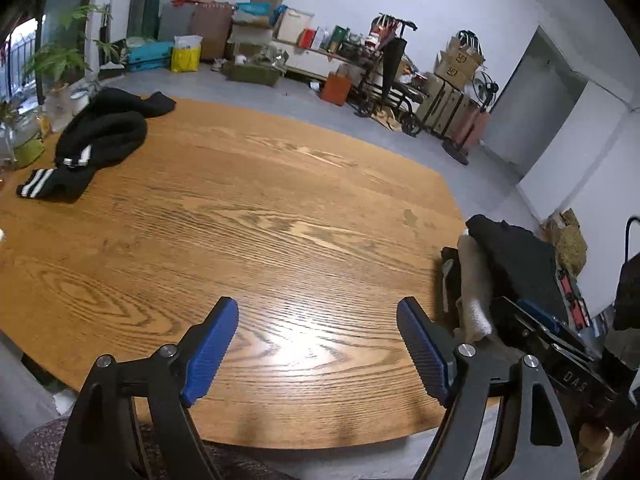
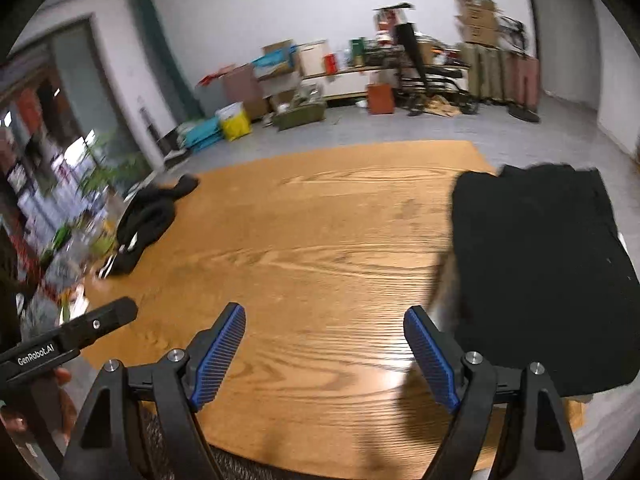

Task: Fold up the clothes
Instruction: 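Open both grippers and pull them back from the stack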

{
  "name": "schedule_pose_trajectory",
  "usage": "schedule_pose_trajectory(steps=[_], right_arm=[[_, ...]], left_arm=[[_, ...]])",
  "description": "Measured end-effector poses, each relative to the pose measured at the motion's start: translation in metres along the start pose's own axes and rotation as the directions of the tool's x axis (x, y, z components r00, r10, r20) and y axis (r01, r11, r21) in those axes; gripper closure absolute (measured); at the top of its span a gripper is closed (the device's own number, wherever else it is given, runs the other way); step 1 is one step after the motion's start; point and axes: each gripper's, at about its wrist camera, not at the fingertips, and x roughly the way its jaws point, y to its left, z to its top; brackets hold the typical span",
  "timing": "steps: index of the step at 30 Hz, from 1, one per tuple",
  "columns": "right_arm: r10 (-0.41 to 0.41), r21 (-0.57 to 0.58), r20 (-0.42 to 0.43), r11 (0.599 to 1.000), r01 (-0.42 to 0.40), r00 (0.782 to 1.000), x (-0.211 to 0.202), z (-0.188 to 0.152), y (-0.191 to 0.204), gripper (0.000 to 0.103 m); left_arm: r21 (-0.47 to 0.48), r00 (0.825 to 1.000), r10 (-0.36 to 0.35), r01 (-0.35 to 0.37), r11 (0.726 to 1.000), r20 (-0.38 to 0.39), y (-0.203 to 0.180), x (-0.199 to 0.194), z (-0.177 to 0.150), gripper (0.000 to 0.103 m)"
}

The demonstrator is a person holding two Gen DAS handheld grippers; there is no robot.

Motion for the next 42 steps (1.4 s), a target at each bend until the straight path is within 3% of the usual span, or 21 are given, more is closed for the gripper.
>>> schedule_pose_trajectory(steps=[3,9,15,19,23,27,35,42], right_arm=[[0.007,-0.055,0.008,0.998,-0.007,1.0,-0.007,-0.005,0.019,0.015],[0.014,-0.099,0.013,0.995,-0.012,1.0,-0.012,-0.009,0.034,0.015],[0.03,-0.09,0.027,0.996,-0.027,0.999,-0.02,-0.012,0.03,0.015],[0.056,-0.082,0.051,0.995,-0.051,0.997,-0.026,-0.014,0.024,0.015],[0.067,-0.077,0.062,0.995,-0.063,0.996,-0.029,-0.013,0.022,0.014],[0.06,-0.077,0.061,0.996,-0.055,0.996,-0.028,-0.013,0.021,0.014],[0.066,-0.086,0.016,0.994,-0.064,0.998,-0.012,-0.017,0.028,0.014],[0.09,-0.115,-0.027,0.989,-0.093,0.996,0.007,-0.022,0.045,0.014]], left_arm=[[-0.02,1.0,0.018,-0.018,1.0,0.021,0.007,-0.009,-0.004,0.02],[-0.079,0.995,-0.025,0.033,0.996,0.1,0.018,-0.03,-0.007,0.02],[-0.144,0.959,-0.051,0.094,0.985,0.277,0.026,-0.057,-0.008,0.02],[-0.123,0.945,-0.02,0.063,0.99,0.326,0.019,-0.061,-0.01,0.02],[-0.072,0.957,0.104,-0.088,0.994,0.272,0.006,-0.052,-0.01,0.02],[-0.02,0.953,0.215,-0.216,0.976,0.214,-0.007,-0.038,-0.012,0.02],[0.008,0.956,0.228,-0.233,0.972,0.183,-0.011,-0.029,-0.011,0.02],[-0.034,0.951,0.264,-0.262,0.964,0.162,0.005,-0.027,-0.014,0.02]])
